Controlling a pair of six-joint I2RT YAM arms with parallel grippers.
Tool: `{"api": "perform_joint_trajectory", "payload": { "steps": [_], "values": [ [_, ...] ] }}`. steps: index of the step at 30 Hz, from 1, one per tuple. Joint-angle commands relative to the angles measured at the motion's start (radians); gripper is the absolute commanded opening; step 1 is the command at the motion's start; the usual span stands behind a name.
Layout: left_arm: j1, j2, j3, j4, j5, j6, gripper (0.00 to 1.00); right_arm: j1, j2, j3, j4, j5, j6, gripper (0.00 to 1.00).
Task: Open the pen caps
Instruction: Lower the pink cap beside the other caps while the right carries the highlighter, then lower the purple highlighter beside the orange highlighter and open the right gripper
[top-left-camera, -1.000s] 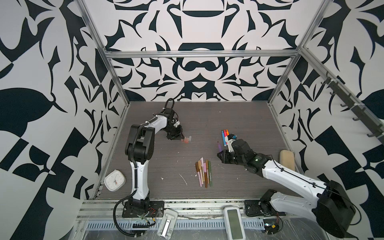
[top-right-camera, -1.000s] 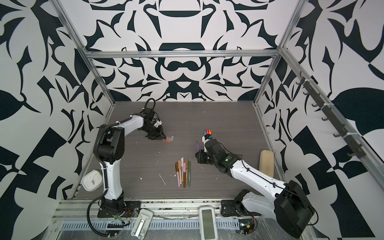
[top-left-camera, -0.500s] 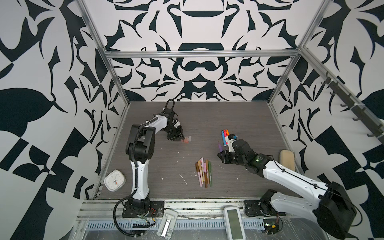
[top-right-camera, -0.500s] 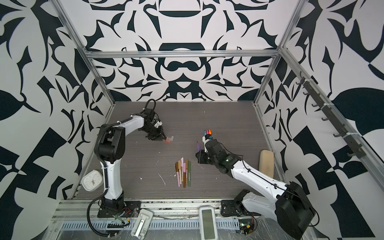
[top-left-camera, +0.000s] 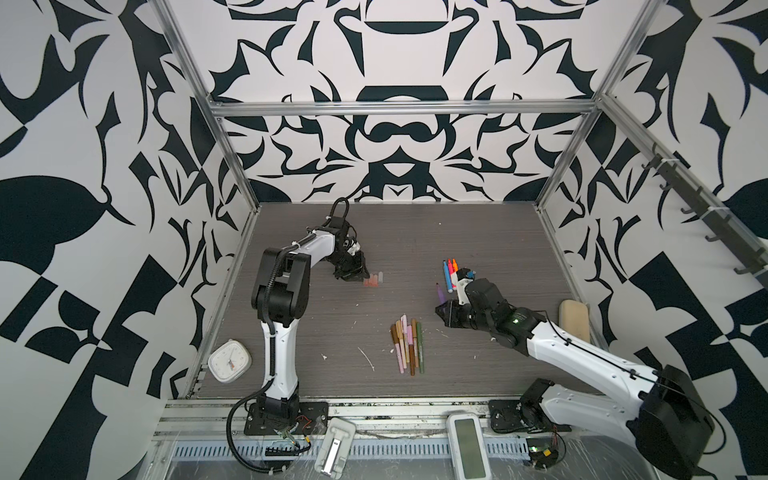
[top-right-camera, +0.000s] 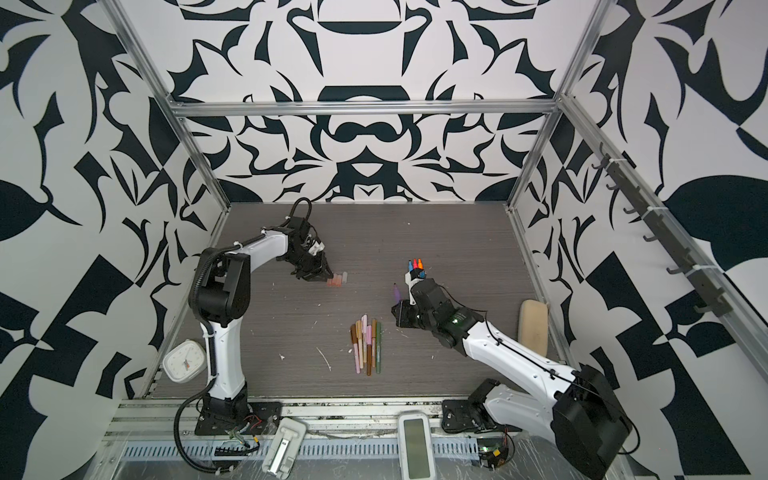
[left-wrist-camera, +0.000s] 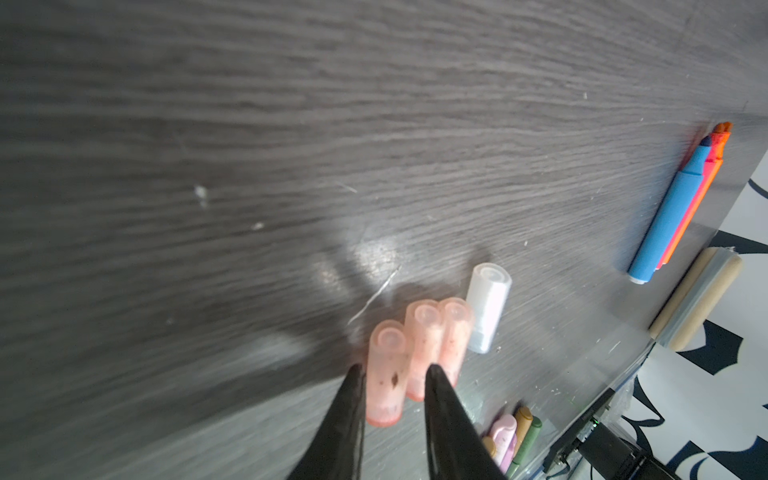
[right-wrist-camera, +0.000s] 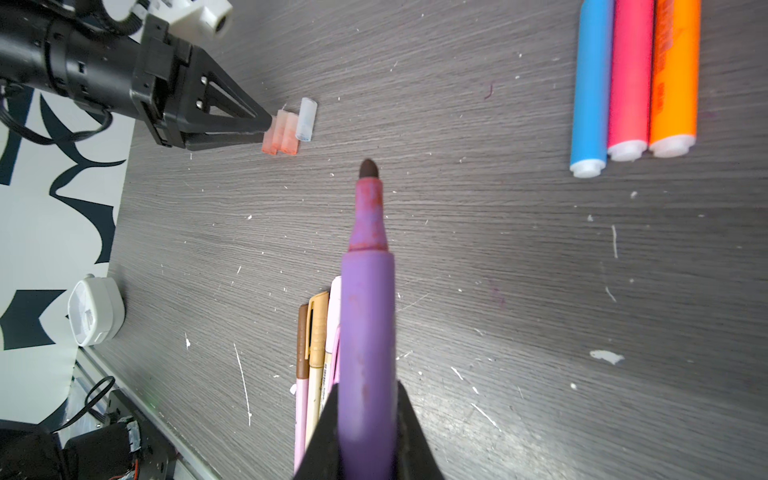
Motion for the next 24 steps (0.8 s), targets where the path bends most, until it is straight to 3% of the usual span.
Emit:
{"api": "perform_joint_trajectory", "payload": {
  "steps": [1, 8, 15, 24],
  "values": [
    [-0.002, 0.01, 0.022, -0.032, 0.005, 0.008, 0.29, -0.006, -0.024, 0.026, -0.009, 0.016, -0.012, 0.0],
    [-0.003, -0.02, 0.028, -0.061, -0.049, 0.017, 0.29, -0.066, 0.009, 0.12, -0.143, 0.013, -0.122, 0.0],
    [-0.001, -0.11, 0.019, -0.127, -0.161, 0.051, 0.32, -0.297, 0.093, 0.254, -0.228, -0.132, -0.273, 0.0],
    [-0.002, -0.213, 0.024, -0.115, -0.059, 0.053, 0.33, -0.556, 0.394, 0.39, -0.232, -0.266, -0.38, 0.0]
  ]
}}
